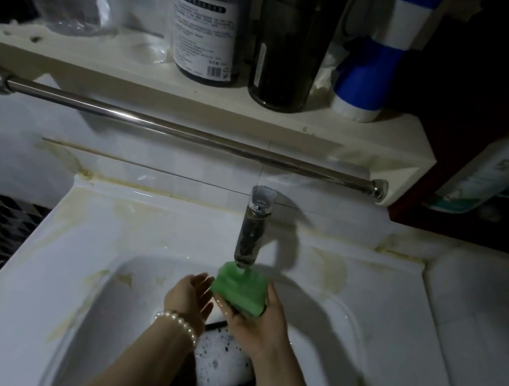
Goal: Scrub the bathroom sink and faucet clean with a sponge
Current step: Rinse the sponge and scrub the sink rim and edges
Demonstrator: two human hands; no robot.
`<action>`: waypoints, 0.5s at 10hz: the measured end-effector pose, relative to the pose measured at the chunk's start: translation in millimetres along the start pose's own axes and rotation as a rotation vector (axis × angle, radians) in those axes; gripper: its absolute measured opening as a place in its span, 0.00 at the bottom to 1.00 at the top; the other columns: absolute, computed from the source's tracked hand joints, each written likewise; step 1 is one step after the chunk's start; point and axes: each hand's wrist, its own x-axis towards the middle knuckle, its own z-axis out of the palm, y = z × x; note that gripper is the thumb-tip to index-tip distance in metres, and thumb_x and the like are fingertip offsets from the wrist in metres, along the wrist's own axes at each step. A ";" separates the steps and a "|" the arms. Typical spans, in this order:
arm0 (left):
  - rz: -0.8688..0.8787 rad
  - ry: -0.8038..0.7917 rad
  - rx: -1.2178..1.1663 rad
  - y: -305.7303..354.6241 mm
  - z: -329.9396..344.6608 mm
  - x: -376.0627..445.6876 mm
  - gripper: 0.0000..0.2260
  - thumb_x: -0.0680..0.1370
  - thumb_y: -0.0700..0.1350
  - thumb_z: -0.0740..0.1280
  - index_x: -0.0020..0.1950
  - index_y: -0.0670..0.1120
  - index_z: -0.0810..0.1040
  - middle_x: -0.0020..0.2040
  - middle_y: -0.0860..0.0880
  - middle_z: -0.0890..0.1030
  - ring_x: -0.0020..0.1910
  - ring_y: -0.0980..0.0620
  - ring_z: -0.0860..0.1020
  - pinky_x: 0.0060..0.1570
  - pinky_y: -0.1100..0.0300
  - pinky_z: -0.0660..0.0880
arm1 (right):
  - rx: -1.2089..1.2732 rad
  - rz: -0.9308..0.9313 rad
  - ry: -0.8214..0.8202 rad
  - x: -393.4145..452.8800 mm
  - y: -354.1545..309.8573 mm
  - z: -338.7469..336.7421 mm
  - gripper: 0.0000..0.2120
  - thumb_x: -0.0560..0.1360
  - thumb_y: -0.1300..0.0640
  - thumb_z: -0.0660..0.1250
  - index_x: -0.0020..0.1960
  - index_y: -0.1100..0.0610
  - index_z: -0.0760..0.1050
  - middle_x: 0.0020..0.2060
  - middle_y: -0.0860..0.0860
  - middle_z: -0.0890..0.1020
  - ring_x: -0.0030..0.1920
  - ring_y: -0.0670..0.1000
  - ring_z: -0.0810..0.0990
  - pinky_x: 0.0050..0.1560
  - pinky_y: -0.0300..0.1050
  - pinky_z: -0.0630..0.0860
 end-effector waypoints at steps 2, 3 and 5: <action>-0.102 -0.084 -0.016 -21.4 13.0 -2.1 0.13 0.81 0.44 0.54 0.54 0.40 0.76 0.52 0.43 0.79 0.55 0.45 0.74 0.57 0.50 0.66 | -0.622 -0.523 0.528 32.2 -40.7 -89.9 0.17 0.78 0.55 0.65 0.57 0.68 0.76 0.50 0.62 0.81 0.47 0.53 0.78 0.46 0.42 0.73; -0.140 -0.086 -0.049 -32.4 21.1 1.6 0.11 0.80 0.43 0.55 0.48 0.41 0.75 0.46 0.44 0.79 0.50 0.45 0.76 0.55 0.51 0.66 | -1.041 -0.567 0.635 68.9 -62.2 -126.9 0.26 0.80 0.54 0.59 0.73 0.66 0.59 0.72 0.64 0.63 0.72 0.60 0.61 0.70 0.48 0.59; -0.074 0.027 -0.098 -40.9 16.0 26.8 0.12 0.80 0.42 0.55 0.56 0.38 0.75 0.48 0.42 0.79 0.52 0.45 0.76 0.59 0.51 0.68 | -1.519 -0.837 0.332 111.3 -58.1 -74.5 0.28 0.79 0.55 0.60 0.74 0.65 0.56 0.73 0.63 0.60 0.74 0.61 0.58 0.73 0.51 0.54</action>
